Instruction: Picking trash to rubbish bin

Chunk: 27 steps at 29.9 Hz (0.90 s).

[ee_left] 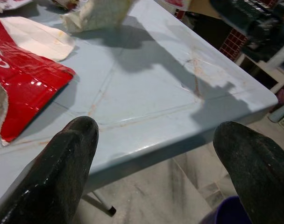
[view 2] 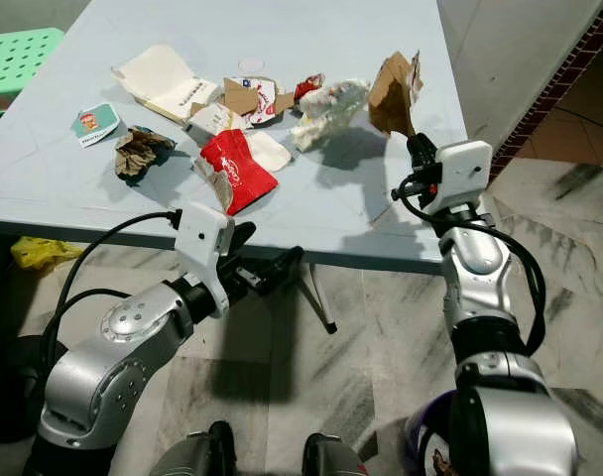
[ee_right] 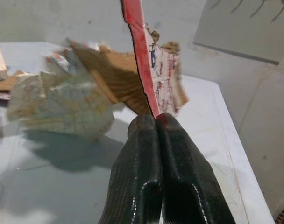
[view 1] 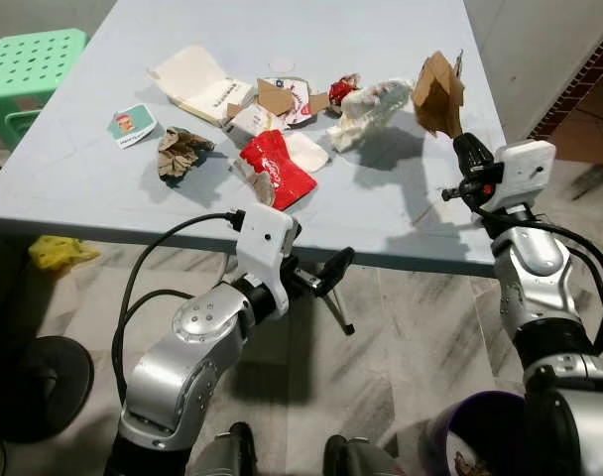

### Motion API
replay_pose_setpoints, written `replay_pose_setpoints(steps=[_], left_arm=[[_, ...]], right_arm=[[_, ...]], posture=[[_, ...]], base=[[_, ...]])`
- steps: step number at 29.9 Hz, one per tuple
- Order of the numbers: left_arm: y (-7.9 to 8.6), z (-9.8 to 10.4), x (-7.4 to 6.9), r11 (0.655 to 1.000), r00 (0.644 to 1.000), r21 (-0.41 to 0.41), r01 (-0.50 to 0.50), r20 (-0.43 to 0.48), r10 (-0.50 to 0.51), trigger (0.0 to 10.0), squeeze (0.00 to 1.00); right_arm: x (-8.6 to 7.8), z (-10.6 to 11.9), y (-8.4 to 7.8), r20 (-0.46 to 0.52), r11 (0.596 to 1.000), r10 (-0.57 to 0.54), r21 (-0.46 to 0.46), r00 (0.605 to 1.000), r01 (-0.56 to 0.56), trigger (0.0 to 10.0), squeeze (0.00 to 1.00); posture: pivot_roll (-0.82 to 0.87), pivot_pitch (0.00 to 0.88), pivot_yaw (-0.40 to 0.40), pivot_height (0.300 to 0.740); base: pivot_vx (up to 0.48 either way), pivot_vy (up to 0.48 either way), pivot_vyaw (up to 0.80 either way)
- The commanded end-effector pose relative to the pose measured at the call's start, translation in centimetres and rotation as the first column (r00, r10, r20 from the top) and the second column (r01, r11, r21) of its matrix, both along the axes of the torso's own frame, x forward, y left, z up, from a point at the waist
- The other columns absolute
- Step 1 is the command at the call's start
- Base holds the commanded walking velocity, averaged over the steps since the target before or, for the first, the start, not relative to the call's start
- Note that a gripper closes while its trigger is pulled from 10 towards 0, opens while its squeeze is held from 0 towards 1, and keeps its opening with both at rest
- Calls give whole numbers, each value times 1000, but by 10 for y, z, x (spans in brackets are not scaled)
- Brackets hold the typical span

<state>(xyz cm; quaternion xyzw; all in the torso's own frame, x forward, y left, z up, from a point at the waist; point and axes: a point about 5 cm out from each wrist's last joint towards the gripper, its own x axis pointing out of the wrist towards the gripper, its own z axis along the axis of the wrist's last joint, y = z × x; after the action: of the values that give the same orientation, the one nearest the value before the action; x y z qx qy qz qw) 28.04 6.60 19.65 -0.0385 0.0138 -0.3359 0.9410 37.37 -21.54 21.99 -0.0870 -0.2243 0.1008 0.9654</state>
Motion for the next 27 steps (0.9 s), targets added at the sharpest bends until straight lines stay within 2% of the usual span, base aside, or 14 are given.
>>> replay_pose_setpoints(steps=[1,9,16,22,27], left_arm=[[4,-1,4,1000,1000,0,-26,2,26,10000,0],[21,0,20,993,992,10,-121,35,121,10000,0],[39,-2,36,977,976,18,-210,58,209,10000,0],[46,-3,43,965,963,19,-262,75,260,10000,0],[47,-4,47,961,958,4,-277,77,276,10000,0]], right_arm=[[-4,0,-3,8,1000,5,22,1000,-6,10000,0],[-27,-4,-3,17,998,-8,64,1000,7,10000,0],[-51,-14,-8,-22,989,-78,124,997,81,10000,0],[-65,-22,-8,-58,977,-126,164,990,134,10000,0],[-70,-23,-7,-74,974,-137,174,988,148,10000,0]], posture=[[6,253,-53,740],[-8,209,-57,740],[-22,172,-44,740],[-33,132,-38,740],[-35,114,-42,740]], base=[[0,0,0],[0,0,0],[0,0,0],[0,0,0],[0,0,0]])
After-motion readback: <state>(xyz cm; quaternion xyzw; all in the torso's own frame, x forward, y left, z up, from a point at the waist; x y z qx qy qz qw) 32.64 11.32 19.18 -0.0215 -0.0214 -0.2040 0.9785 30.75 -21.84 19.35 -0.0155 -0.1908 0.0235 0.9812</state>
